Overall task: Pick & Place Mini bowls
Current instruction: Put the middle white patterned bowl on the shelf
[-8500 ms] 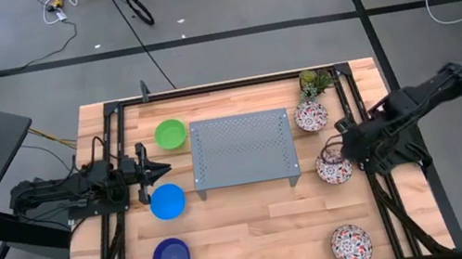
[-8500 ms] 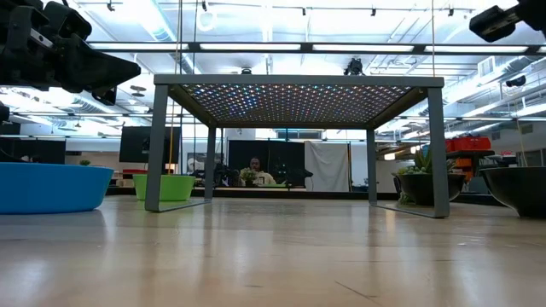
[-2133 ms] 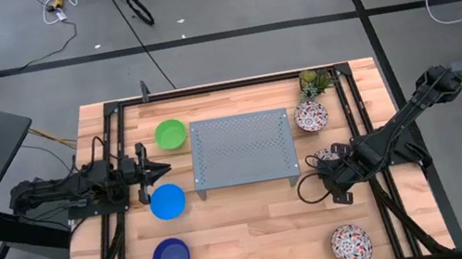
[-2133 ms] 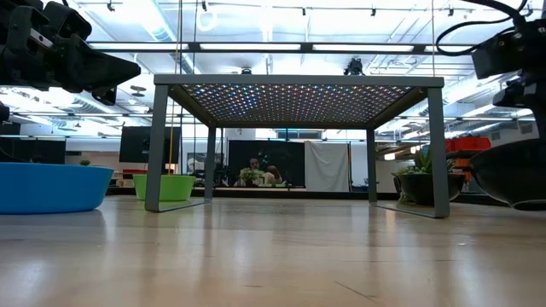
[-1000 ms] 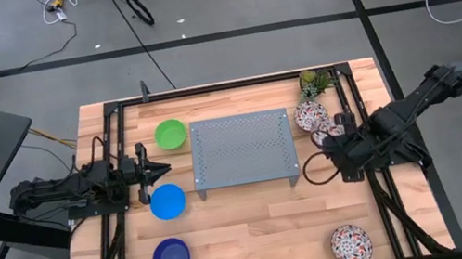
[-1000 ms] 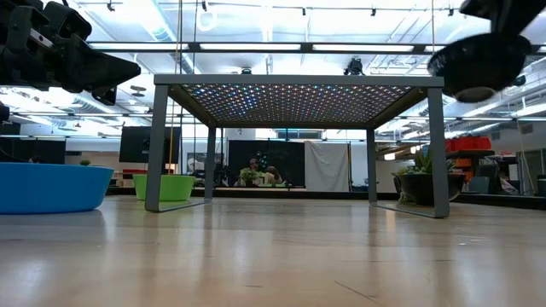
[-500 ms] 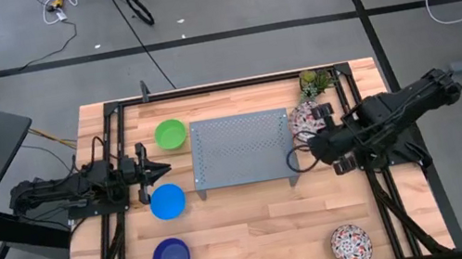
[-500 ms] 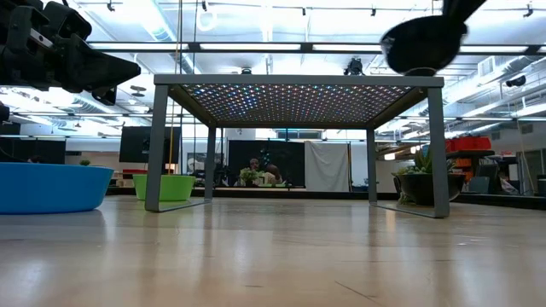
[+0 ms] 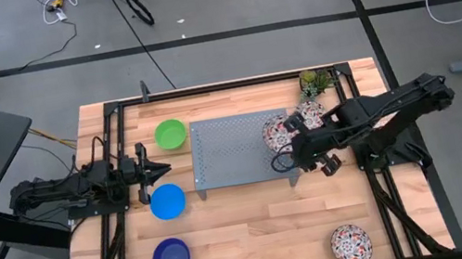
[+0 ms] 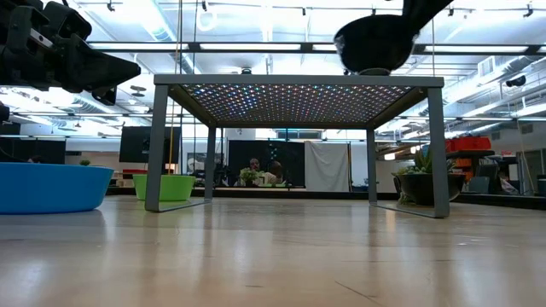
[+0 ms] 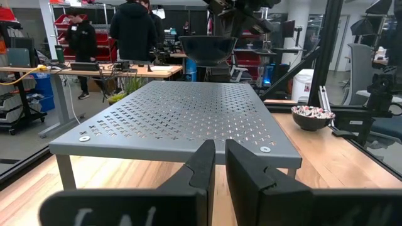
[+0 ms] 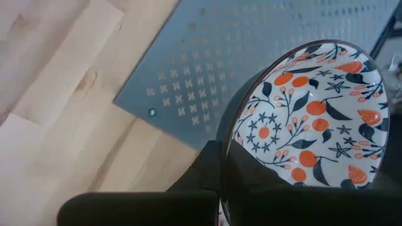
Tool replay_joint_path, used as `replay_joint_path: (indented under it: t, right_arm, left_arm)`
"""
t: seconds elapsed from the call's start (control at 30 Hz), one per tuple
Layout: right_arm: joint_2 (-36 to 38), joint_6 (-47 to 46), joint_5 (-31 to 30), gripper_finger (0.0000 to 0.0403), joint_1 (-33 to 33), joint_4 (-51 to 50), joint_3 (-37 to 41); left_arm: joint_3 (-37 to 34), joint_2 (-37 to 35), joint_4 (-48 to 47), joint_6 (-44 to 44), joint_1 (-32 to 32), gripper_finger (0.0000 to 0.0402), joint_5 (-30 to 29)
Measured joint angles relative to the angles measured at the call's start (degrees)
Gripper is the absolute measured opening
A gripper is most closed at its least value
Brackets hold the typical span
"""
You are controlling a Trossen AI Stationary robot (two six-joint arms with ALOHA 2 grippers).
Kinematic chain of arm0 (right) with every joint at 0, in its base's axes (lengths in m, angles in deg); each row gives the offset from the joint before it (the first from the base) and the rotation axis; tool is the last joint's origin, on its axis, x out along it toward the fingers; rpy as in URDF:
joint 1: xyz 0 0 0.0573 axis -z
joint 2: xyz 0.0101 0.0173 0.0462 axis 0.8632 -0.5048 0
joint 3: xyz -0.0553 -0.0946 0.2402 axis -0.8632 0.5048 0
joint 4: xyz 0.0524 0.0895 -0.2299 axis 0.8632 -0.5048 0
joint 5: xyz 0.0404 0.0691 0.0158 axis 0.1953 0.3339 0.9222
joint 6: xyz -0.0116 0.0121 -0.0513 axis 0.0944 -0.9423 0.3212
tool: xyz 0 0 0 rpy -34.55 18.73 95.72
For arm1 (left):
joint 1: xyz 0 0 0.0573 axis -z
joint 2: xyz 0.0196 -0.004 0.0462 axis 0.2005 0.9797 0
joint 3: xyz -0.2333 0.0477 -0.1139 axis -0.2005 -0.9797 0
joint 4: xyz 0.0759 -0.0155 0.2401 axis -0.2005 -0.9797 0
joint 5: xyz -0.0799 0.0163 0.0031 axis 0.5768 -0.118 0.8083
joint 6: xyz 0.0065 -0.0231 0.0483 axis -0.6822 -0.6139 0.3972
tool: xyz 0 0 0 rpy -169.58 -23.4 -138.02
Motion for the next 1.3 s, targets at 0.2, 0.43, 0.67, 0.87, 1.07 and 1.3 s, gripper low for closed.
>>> replay_joint_path:
  t: [0.2, 0.43, 0.67, 0.87, 1.07, 1.3]
  right_arm:
    - [-1.53, 5.88, -0.04, 0.0, 1.45, 4.1, 0.0]
    - [-3.64, 9.09, 0.99, 0.0, 2.54, 5.19, 0.0]
    - [-5.33, 11.34, 1.19, 0.0, 3.49, 6.53, 0.0]
    - [-5.65, 11.64, 4.96, 0.0, 4.49, 7.76, 0.0]
    - [-5.65, 9.69, 6.21, 0.0, 5.52, 7.8, 0.09]
    - [-5.65, 8.48, 6.08, 0.0, 5.96, 9.22, 3.19]
  left_arm:
    - [-0.01, -0.02, 0.0, 0.0, 0.01, 0.0044, 0.01]
    - [0.0, 0.0, 0.0, 0.0, 0.01, 0.0044, 0.01]
    - [-0.02, -0.02, 0.0, 0.0, -0.01, 0.0044, -0.01]
    - [0.0, 0.0, 0.0, 0.0, 0.0, 0.0044, 0.0]
    - [-0.02, 0.0, 0.0, 0.0, 0.01, 0.0044, 0.01]
    - [0.0, 0.0, 0.0, 0.0, 0.0, 0.0044, 0.0]
